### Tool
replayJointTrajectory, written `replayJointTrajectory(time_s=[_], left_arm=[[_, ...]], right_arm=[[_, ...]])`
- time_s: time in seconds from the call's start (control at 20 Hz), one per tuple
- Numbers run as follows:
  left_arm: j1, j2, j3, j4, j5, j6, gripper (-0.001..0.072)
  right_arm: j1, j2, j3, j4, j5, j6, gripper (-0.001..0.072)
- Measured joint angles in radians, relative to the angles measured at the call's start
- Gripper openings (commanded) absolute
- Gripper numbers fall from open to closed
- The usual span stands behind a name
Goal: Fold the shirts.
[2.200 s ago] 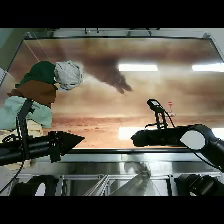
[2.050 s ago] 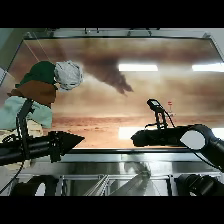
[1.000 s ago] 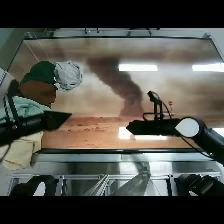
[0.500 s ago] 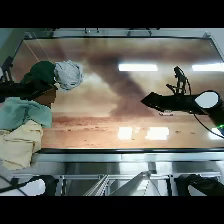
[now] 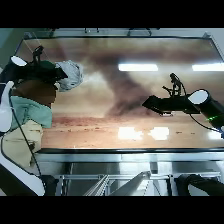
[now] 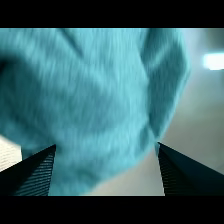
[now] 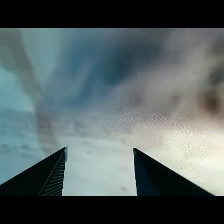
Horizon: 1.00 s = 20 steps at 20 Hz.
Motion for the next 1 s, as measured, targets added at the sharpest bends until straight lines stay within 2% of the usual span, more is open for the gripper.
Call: replayJointTrajectory(time_s=[0.1, 0.15, 0.2, 0.25, 0.3, 0.35, 0.4, 0.5, 0.65, 0.75, 0.9, 0.95, 1.0], left_arm=[[-0.023, -0.074, 0.098, 0.050, 0.016, -0.039, 0.0703], [-0.031, -0.108, 0.140, 0.079, 0.012, -0.060, 0.0546], [-0.037, -0.139, 0.177, 0.099, -0.004, -0.076, 0.0155], [-0.040, -0.159, 0.202, 0.108, -0.028, -0.087, 0.0012], [-0.043, -0.167, 0.215, 0.107, -0.049, -0.093, 0.0012], [-0.046, -0.164, 0.221, 0.084, -0.068, -0.093, 0.0012], [-0.048, -0.152, 0.223, 0.041, -0.088, -0.085, 0.0012], [-0.053, -0.096, 0.225, -0.121, -0.141, -0.034, 0.0013], [-0.084, 0.031, 0.226, -0.486, -0.273, 0.043, 0.0018], [-0.125, 0.123, 0.228, -0.667, -0.355, 0.068, 0.0018], [-0.210, 0.228, 0.225, -0.683, -0.424, 0.040, 0.0019], [-0.240, 0.251, 0.219, -0.642, -0.437, 0.020, 0.0036], [-0.275, 0.272, 0.203, -0.591, -0.445, 0.000, 0.0337]], right_arm=[[-0.001, -0.007, 0.000, 0.000, 0.000, 0.000, 0.0462], [-0.001, -0.009, 0.000, 0.000, 0.000, 0.000, 0.0461], [-0.001, -0.011, 0.000, 0.000, 0.001, 0.000, 0.0459], [-0.001, -0.011, 0.000, 0.000, 0.002, 0.000, 0.0418], [-0.001, -0.012, 0.000, 0.000, 0.003, 0.000, 0.0207], [-0.001, -0.013, 0.000, 0.000, 0.003, 0.000, 0.0031], [-0.002, -0.012, 0.001, 0.000, 0.003, 0.000, 0.0022], [-0.012, -0.002, 0.002, 0.000, 0.003, -0.014, 0.0022], [-0.065, 0.040, 0.027, 0.000, 0.026, -0.040, 0.0022], [-0.127, 0.085, 0.060, 0.000, 0.067, -0.061, 0.0022], [-0.226, 0.164, 0.101, 0.000, 0.133, -0.079, 0.0030], [-0.258, 0.190, 0.109, 0.000, 0.161, -0.080, 0.0069], [-0.285, 0.213, 0.114, 0.000, 0.188, -0.082, 0.0328]])
